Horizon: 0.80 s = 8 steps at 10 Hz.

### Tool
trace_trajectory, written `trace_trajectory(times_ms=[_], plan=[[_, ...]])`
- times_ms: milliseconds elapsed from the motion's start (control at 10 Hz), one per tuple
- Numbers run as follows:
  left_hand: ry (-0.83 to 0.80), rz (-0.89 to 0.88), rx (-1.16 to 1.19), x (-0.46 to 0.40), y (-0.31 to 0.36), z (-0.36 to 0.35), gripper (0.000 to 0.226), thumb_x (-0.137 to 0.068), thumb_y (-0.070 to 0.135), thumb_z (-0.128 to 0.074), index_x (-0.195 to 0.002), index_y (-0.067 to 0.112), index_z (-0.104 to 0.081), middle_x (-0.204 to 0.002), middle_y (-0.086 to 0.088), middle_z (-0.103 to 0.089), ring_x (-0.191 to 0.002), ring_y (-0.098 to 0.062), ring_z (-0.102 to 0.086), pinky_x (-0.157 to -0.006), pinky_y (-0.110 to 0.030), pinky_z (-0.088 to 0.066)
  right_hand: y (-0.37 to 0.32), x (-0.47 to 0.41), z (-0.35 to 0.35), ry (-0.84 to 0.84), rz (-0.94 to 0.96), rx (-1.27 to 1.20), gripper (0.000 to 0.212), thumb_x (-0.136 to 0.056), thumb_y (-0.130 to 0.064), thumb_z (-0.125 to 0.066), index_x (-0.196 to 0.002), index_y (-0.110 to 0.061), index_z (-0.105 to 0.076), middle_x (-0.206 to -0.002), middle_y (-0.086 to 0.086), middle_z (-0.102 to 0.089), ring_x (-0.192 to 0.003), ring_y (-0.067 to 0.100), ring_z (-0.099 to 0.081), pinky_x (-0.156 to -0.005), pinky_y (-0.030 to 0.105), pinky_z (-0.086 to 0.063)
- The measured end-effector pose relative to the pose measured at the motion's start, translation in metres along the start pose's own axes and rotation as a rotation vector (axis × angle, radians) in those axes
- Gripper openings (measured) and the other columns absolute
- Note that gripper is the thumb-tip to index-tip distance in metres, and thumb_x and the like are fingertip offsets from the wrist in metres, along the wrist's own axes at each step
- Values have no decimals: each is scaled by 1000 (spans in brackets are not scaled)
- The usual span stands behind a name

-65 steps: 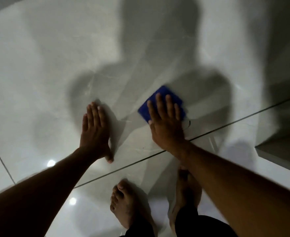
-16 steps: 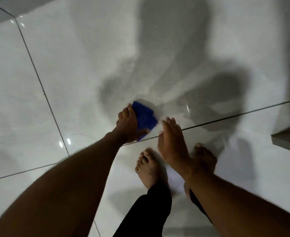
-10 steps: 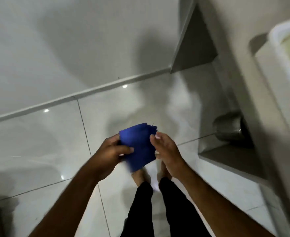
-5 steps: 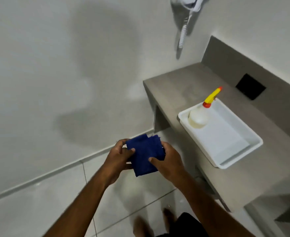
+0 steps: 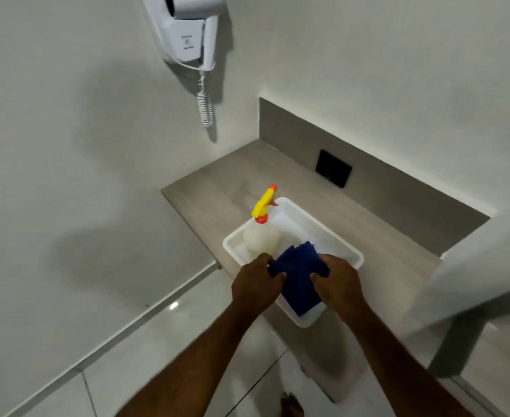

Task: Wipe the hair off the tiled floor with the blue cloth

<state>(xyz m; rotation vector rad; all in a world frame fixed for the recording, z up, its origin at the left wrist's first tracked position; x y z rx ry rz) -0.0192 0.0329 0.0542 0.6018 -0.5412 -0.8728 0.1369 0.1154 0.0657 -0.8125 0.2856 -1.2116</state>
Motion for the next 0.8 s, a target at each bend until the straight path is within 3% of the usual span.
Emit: trace_trajectory(times_ms=[100,200,300,400,600,700,800], plan=[[-13,-13,-275,-18,4,-32,33,-87,43,-61,-110,19,-60,-105,-7,-71,-98,-28,-65,-84,-38,-53,21,-17,-9,-43,-24,54,35,-90,-9,-58,-125,-12,-60,-116,9,-70,-103,25,-65,-92,36,-52],[-44,42,-461,-30,-5,-48,33,-90,45,-55,-113,21,-60,-109,-7,-68,-107,-28,-58,-101,-44,-40,31,-33,-26,-109,-37,96,36,-93,-11,-57,-128,-13,-58,-122,7,-68,-111,25,-63,-100,37,-50],[-99,97,-601,-37,-9,-55,31,-92,46,-50,-110,24,-64,-109,-4,-68,-116,-28,-54,-115,-56,-17,37,-49,-47,-256,-24,228,31,-94,-16,-57,-125,-12,-58,-123,9,-67,-114,27,-61,-105,38,-45],[-139,132,-662,-39,-9,-58,28,-90,43,-51,-103,23,-67,-106,-4,-70,-117,-29,-54,-116,-63,-2,42,-61,-58,-336,-9,337,34,-93,-20,-60,-126,-10,-56,-126,11,-64,-117,28,-59,-106,37,-42],[-124,97,-683,-32,-3,-52,25,-87,39,-57,-101,21,-69,-106,-4,-70,-120,-29,-51,-116,-64,0,45,-68,-61,-337,21,538,42,-90,-31,-66,-126,-14,-52,-127,8,-63,-116,25,-60,-105,36,-43],[11,21,-637,-28,2,-30,28,-88,41,-58,-102,20,-67,-107,-3,-70,-118,-26,-53,-118,-60,-6,24,-65,-52,-135,65,598,42,-86,-33,-69,-119,-14,-52,-117,6,-65,-106,23,-63,-94,35,-50],[178,-109,-691,-29,6,7,26,-87,39,-59,-101,19,-68,-105,-3,-72,-108,-25,-59,-114,-55,-23,-17,-62,-36,107,234,547,32,-88,-34,-65,-111,-14,-56,-107,5,-67,-95,20,-64,-84,30,-50]])
Point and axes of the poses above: each hand's wrist, its own x-axis away from the middle knuckle, its own z-axis out of the back of the hand, y = z × x, the point moved 4 cm from there along -x, towards the middle knuckle
